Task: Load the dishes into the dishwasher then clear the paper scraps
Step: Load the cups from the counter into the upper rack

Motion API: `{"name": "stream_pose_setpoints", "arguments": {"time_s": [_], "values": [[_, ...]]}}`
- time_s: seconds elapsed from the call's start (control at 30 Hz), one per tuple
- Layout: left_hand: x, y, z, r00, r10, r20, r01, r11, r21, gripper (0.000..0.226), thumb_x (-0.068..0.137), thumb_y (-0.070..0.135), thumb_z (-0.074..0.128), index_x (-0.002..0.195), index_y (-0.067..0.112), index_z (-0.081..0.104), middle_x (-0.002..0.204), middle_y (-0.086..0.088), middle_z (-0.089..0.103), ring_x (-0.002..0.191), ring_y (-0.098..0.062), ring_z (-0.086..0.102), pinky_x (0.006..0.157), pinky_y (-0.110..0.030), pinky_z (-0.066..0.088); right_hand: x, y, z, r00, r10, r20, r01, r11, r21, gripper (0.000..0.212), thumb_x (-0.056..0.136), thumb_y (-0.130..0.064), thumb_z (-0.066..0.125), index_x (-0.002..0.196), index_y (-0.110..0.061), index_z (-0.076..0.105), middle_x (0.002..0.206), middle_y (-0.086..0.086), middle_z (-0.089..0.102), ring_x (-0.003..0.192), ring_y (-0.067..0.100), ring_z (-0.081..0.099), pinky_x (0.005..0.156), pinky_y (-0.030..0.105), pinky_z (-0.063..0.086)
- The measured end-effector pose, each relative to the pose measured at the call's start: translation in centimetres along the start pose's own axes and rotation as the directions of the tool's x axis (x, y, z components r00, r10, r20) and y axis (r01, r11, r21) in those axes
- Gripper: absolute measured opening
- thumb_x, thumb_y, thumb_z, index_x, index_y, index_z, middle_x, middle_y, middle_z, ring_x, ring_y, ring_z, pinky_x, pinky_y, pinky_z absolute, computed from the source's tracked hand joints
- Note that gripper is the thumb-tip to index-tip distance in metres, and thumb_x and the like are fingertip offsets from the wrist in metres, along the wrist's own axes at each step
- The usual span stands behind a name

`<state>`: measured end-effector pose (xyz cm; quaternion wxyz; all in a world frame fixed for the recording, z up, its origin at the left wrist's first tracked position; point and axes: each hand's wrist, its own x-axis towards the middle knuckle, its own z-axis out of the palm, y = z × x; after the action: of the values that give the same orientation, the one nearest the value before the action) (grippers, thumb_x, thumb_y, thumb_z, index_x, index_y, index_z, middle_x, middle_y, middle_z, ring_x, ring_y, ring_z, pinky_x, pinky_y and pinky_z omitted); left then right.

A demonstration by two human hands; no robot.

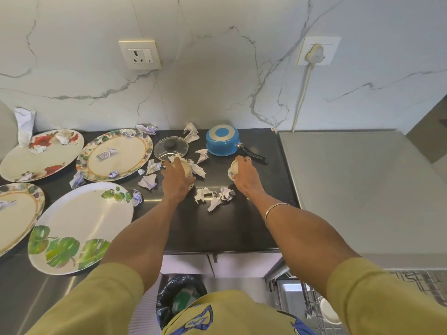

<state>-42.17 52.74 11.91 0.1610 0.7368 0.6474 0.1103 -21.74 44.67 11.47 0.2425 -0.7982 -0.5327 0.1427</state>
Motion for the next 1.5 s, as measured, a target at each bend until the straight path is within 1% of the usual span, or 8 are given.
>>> {"name": "stream_pose_setpoints", "arguments": {"time_s": [0.4, 0.57, 0.8, 1.0, 1.17, 1.3, 1.4, 1.5], "values": [[-6.9, 8.0, 0.1, 0.988, 0.153, -0.026, -0.153, 0.988, -0.022, 0.086, 0.08, 0.037, 0.078, 0.145, 0.016, 0.026, 0.146, -0.02, 0.028, 0.13, -0.044, 0.039, 0.094, -0.053, 0.047, -7.3, 4.5, -4.1, 0.996, 0.004, -0.084, -0.004, 1.0, 0.008, 0.053, 0.088, -0.013, 0.07, 0.135, -0.015, 0.044, 0.134, 0.015, 0.046, 0.109, 0.033, 0.061, 0.092, 0.039, 0.051], [-10.4, 11.1, 2.1, 0.972, 0.232, 0.033, -0.23, 0.971, -0.058, 0.087, 0.082, 0.039, 0.076, 0.146, 0.017, 0.023, 0.149, -0.02, 0.026, 0.133, -0.044, 0.037, 0.1, -0.055, 0.044, -11.1, 7.6, -5.9, 0.991, 0.068, -0.116, -0.072, 0.997, -0.026, 0.048, 0.09, -0.016, 0.066, 0.133, -0.013, 0.044, 0.133, 0.016, 0.046, 0.106, 0.036, 0.062, 0.09, 0.04, 0.054], [-15.7, 13.3, 3.9, 0.914, 0.393, 0.098, -0.389, 0.92, -0.058, 0.084, 0.078, 0.038, 0.08, 0.142, 0.014, 0.03, 0.137, -0.018, 0.034, 0.122, -0.042, 0.044, 0.092, -0.052, 0.048, -17.1, 9.3, -7.7, 0.968, 0.172, -0.18, -0.185, 0.981, -0.054, 0.048, 0.087, -0.012, 0.069, 0.13, -0.01, 0.047, 0.128, 0.016, 0.048, 0.102, 0.037, 0.062, 0.089, 0.039, 0.051], [-19.3, 13.5, 4.2, 0.832, 0.535, 0.15, -0.534, 0.844, -0.05, 0.085, 0.079, 0.04, 0.079, 0.142, 0.012, 0.029, 0.138, -0.019, 0.034, 0.121, -0.042, 0.045, 0.09, -0.051, 0.05, -23.5, 10.0, -8.2, 0.908, 0.316, -0.276, -0.333, 0.943, -0.018, 0.052, 0.086, -0.007, 0.066, 0.134, -0.008, 0.045, 0.13, 0.018, 0.047, 0.104, 0.04, 0.06, 0.09, 0.042, 0.05], [-23.1, 13.3, 5.2, 0.752, 0.628, 0.2, -0.63, 0.774, -0.063, 0.087, 0.079, 0.04, 0.078, 0.145, 0.011, 0.029, 0.142, -0.023, 0.032, 0.125, -0.047, 0.042, 0.088, -0.054, 0.049, -30.9, 10.2, -7.4, 0.83, 0.463, -0.311, -0.485, 0.875, 0.01, 0.049, 0.085, -0.006, 0.067, 0.13, -0.009, 0.047, 0.128, 0.017, 0.047, 0.108, 0.039, 0.059, 0.091, 0.041, 0.049], [-27.3, 13.5, 6.2, 0.662, 0.708, 0.246, -0.711, 0.697, -0.092, 0.085, 0.08, 0.04, 0.077, 0.144, 0.011, 0.029, 0.139, -0.021, 0.033, 0.123, -0.046, 0.043, 0.087, -0.053, 0.049, -37.1, 10.4, -7.3, 0.761, 0.56, -0.327, -0.582, 0.813, 0.037, 0.058, 0.085, -0.008, 0.07, 0.136, -0.01, 0.043, 0.132, 0.017, 0.046, 0.113, 0.036, 0.059, 0.094, 0.043, 0.052], [-30.5, 13.9, 7.1, 0.594, 0.754, 0.281, -0.748, 0.646, -0.153, 0.081, 0.079, 0.038, 0.078, 0.141, 0.014, 0.032, 0.136, -0.019, 0.034, 0.12, -0.043, 0.044, 0.086, -0.052, 0.049, -41.5, 11.5, -7.1, 0.695, 0.623, -0.358, -0.659, 0.751, 0.029, 0.055, 0.088, -0.01, 0.067, 0.137, -0.011, 0.041, 0.133, 0.017, 0.047, 0.113, 0.037, 0.059, 0.092, 0.043, 0.053], [-33.5, 14.8, 7.9, 0.513, 0.797, 0.32, -0.793, 0.582, -0.18, 0.082, 0.079, 0.036, 0.079, 0.141, 0.015, 0.03, 0.141, -0.02, 0.031, 0.123, -0.044, 0.041, 0.087, -0.052, 0.05, -44.9, 12.6, -7.3, 0.64, 0.662, -0.39, -0.69, 0.718, 0.086, 0.054, 0.088, -0.008, 0.067, 0.136, -0.013, 0.042, 0.13, 0.018, 0.05, 0.109, 0.037, 0.061, 0.088, 0.046, 0.056]]}}
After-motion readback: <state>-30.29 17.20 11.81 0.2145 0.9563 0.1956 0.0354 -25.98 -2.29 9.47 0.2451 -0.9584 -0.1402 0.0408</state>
